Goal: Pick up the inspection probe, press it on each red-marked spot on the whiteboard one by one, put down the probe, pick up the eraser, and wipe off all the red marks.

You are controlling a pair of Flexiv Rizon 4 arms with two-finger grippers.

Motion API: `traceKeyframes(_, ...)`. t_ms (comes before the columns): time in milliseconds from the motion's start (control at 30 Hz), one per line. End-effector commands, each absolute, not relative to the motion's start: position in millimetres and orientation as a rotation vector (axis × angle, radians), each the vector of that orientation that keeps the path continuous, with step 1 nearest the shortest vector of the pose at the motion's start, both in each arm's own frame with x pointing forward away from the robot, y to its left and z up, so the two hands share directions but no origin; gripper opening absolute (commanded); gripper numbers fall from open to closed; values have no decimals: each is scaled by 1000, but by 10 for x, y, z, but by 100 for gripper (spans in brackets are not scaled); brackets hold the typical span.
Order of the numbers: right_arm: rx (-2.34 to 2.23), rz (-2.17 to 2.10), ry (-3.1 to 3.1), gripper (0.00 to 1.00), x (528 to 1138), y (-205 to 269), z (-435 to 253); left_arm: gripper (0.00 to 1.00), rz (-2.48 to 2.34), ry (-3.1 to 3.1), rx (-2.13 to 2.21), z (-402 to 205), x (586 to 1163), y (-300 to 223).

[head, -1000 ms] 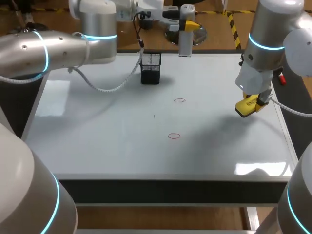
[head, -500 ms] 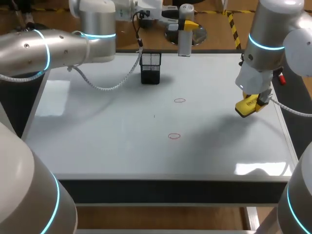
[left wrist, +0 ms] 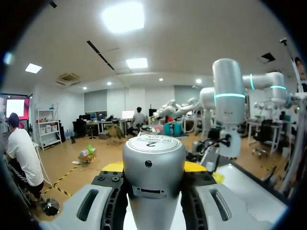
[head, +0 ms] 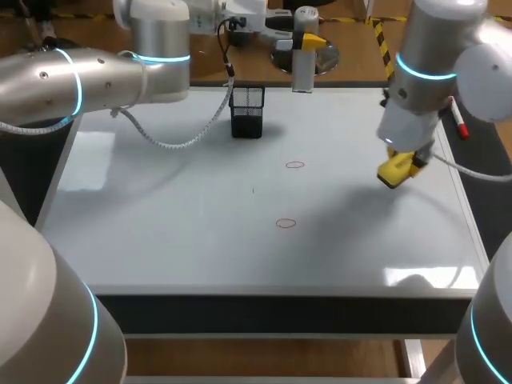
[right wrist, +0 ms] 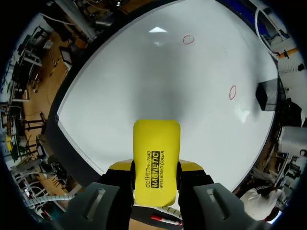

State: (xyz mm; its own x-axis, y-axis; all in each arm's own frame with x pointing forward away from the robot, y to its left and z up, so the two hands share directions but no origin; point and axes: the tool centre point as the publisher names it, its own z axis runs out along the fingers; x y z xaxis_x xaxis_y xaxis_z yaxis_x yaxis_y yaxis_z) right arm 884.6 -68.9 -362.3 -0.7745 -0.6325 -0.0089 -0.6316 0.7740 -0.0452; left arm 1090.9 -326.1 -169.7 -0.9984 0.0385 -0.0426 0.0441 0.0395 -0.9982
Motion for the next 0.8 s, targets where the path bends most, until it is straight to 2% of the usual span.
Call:
traceKeyframes(33, -1181, -148, 2958, 0, 9057, -314, -3622, 0, -2174, 2265, 92, -1687, 10920, -3263)
traceKeyframes(333, -1507, -150, 2830, 0, 9250, 379, -3714, 0, -2174, 2265, 92, -1687, 10920, -3263)
traceKeyframes(800, -1793, -126, 2637, 0, 9398, 1112, -3811, 0, -2174, 2265, 92, -1687, 10920, -3263)
